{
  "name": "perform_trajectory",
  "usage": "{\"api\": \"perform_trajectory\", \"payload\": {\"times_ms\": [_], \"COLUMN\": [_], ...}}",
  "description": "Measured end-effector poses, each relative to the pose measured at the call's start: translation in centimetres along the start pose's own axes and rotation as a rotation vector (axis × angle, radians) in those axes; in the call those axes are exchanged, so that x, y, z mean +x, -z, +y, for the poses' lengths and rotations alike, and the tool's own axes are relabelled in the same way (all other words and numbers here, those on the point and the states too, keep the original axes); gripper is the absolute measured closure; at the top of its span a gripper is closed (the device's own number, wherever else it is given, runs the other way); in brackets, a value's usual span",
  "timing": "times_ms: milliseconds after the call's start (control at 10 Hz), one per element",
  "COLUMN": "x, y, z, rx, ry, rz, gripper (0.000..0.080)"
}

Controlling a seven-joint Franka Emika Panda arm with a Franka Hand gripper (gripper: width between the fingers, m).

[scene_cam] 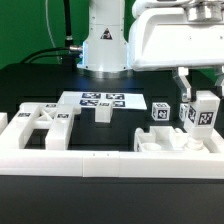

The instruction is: Assemble chair

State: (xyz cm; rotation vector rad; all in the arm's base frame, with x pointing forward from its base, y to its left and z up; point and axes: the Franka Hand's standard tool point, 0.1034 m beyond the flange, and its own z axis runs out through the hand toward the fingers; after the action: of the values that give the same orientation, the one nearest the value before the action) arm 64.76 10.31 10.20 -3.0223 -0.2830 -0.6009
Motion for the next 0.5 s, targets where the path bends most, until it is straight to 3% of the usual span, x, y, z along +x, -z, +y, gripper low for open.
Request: {"api": "perform_trajectory", "payload": {"times_ms": [500], "x": [-0.48], "y": [-0.70], "z": [-0.88], "rx": [-0.004], "ry": [0.002], "rz": [0.055], "gripper": [0.0512]}}
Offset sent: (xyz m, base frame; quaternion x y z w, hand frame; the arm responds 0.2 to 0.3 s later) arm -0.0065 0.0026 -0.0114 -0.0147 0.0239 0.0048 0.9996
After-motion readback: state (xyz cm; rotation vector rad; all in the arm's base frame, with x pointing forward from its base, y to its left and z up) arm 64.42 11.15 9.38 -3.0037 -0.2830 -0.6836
